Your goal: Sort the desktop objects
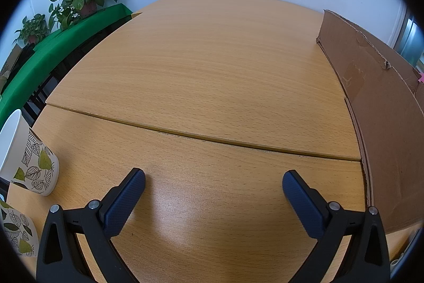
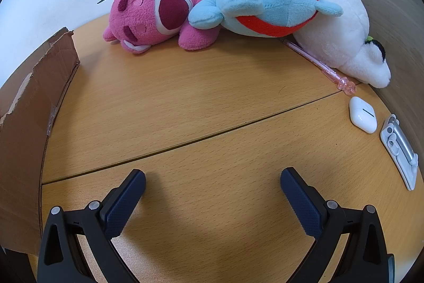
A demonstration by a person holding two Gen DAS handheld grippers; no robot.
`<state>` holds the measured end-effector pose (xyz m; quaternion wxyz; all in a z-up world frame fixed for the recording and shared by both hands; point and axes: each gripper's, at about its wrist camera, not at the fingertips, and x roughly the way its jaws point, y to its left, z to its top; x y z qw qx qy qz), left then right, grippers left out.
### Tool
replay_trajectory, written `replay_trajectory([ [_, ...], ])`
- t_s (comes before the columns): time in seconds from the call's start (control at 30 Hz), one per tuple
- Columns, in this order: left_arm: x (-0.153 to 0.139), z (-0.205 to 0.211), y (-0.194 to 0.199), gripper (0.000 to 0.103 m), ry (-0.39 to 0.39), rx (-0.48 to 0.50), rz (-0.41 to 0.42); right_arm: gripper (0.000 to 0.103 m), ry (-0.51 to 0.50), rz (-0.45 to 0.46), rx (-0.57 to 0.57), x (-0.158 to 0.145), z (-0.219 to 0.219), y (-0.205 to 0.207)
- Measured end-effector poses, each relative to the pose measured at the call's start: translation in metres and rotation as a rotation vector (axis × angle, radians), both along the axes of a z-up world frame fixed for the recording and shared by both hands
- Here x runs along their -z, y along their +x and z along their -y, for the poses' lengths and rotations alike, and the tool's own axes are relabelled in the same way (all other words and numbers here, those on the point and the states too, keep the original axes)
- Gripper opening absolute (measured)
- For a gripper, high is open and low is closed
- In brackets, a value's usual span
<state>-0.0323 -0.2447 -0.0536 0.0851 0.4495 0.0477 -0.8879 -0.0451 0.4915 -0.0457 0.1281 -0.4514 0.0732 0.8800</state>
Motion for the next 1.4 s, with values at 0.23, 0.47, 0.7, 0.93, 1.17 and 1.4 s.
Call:
replay_trajectory([
  [0.23,0.0004,-0.0002,-0.0002,0.103,0.0,0.0,0.0,0.103,0.0,0.0,0.0,0.0,-0.0001,0.0002],
  [0.47,-0.0002,0.0,0.0001,0.103,0.0,0.001,0.0,0.103,0.0,0.0,-0.001,0.0001,0.0,0.0004],
  [0.7,0.0,-0.0001,0.0,0.103,0.0,0.001,0.0,0.103,0.0,-0.001,-0.001,0.0009,0.0005,0.0012],
  [0.93,-0.0001,0.0,0.0,0.103,0.0,0.002,0.0,0.103,0.0,-0.001,-0.001,0.0006,0.0005,0.0012],
  [1.17,0.0005,-0.0002,-0.0003,0.103,0.0,0.002,0.0,0.103,0.0,-0.001,-0.001,0.0009,-0.0001,0.0001],
  [1.4,0.0002,-0.0007,-0.0017,0.103,0.002,-0.003,-0.001,0.103,0.0,-0.001,-0.01,0.001,0.0028,0.0055],
])
